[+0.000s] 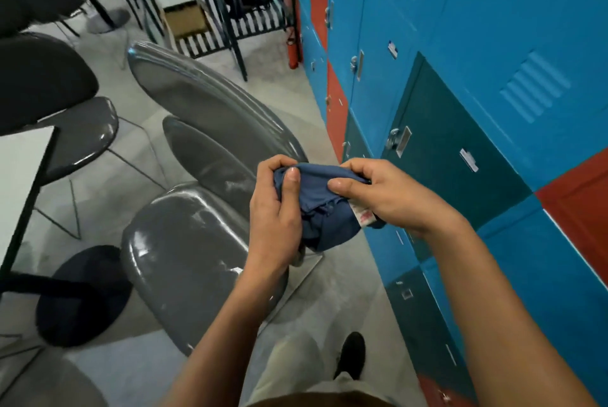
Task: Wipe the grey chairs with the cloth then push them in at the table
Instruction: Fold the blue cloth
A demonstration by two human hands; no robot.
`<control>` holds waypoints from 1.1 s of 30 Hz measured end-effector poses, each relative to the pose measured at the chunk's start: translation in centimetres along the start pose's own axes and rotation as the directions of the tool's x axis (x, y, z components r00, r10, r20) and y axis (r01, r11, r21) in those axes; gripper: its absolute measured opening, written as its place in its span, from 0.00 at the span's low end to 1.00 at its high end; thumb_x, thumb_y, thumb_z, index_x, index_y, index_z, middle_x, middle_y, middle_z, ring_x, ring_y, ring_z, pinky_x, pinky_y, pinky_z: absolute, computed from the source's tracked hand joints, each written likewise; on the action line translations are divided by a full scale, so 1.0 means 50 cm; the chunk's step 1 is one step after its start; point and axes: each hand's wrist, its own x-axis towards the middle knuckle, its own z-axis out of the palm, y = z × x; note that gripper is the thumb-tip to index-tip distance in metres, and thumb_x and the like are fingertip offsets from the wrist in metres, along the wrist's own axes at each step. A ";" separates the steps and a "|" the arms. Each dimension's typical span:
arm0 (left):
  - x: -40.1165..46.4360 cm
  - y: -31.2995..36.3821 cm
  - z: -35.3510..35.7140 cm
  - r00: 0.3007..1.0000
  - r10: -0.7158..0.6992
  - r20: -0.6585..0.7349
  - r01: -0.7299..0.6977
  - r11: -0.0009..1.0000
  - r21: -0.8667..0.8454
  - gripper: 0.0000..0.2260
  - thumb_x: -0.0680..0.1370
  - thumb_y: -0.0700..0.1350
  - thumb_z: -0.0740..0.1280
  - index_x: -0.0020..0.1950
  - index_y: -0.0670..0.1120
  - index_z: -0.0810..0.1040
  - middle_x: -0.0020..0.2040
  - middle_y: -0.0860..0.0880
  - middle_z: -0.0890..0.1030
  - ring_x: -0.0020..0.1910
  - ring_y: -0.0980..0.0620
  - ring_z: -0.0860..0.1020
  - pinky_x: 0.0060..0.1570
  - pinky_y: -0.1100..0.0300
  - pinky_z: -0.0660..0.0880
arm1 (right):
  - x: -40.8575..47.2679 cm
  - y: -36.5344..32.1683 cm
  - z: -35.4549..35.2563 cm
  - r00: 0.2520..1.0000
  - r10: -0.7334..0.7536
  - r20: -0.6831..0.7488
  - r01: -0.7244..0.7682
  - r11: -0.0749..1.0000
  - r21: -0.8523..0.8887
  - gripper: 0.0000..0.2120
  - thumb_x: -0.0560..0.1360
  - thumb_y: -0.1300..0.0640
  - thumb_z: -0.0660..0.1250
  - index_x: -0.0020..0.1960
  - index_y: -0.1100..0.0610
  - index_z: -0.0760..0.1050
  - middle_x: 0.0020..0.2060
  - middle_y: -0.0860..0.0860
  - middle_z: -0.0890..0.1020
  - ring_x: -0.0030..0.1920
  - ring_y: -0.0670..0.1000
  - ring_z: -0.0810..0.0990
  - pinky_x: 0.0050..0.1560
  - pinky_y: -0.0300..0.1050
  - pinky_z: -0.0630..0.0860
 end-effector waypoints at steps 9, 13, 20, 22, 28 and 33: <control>0.161 -0.050 -0.013 0.971 -0.021 -0.239 0.024 1.000 0.012 0.03 0.86 0.45 0.60 0.58 0.50 0.72 0.47 0.62 0.76 0.46 0.55 0.78 0.46 0.54 0.78 | 0.241 -0.085 -0.029 0.968 -0.067 0.240 0.087 0.993 -0.075 0.06 0.81 0.55 0.67 0.47 0.56 0.76 0.32 0.55 0.71 0.31 0.51 0.69 0.30 0.44 0.64; 0.248 -0.085 -0.020 0.941 -0.061 -0.334 0.061 0.998 -0.010 0.03 0.86 0.45 0.61 0.57 0.50 0.73 0.45 0.61 0.76 0.43 0.56 0.77 0.43 0.56 0.77 | 0.359 -0.122 -0.026 0.947 -0.048 0.317 0.094 0.987 -0.130 0.08 0.81 0.55 0.67 0.43 0.53 0.75 0.32 0.53 0.74 0.30 0.48 0.73 0.27 0.40 0.68; 0.376 -0.118 -0.051 0.894 -0.052 -0.445 0.074 0.997 0.031 0.02 0.86 0.44 0.61 0.57 0.49 0.73 0.46 0.62 0.77 0.43 0.58 0.77 0.44 0.62 0.74 | 0.527 -0.189 -0.020 0.906 -0.069 0.418 0.160 0.969 -0.186 0.08 0.81 0.53 0.68 0.51 0.58 0.78 0.36 0.53 0.79 0.35 0.50 0.77 0.34 0.46 0.71; 0.402 -0.122 -0.061 0.877 -0.058 -0.477 0.081 0.996 0.028 0.03 0.86 0.44 0.61 0.57 0.48 0.73 0.46 0.60 0.78 0.43 0.57 0.77 0.44 0.61 0.74 | 0.563 -0.203 -0.015 0.889 -0.080 0.451 0.175 0.969 -0.173 0.08 0.81 0.52 0.68 0.52 0.58 0.79 0.36 0.53 0.80 0.35 0.50 0.78 0.34 0.46 0.72; 0.478 -0.149 -0.072 0.791 -0.080 -0.607 0.129 0.991 0.038 0.04 0.86 0.43 0.61 0.56 0.51 0.73 0.45 0.63 0.77 0.44 0.57 0.77 0.46 0.63 0.74 | 0.690 -0.246 0.000 0.806 -0.064 0.589 0.184 0.972 -0.145 0.09 0.81 0.52 0.68 0.54 0.57 0.79 0.40 0.55 0.82 0.38 0.53 0.81 0.39 0.51 0.76; 0.540 -0.165 -0.077 0.707 -0.086 -0.702 0.198 0.977 0.080 0.04 0.86 0.44 0.61 0.55 0.53 0.72 0.45 0.61 0.77 0.43 0.56 0.77 0.44 0.57 0.76 | 0.802 -0.258 0.017 0.699 -0.064 0.712 0.225 0.965 -0.133 0.09 0.81 0.52 0.67 0.55 0.57 0.79 0.41 0.59 0.82 0.40 0.53 0.80 0.41 0.52 0.77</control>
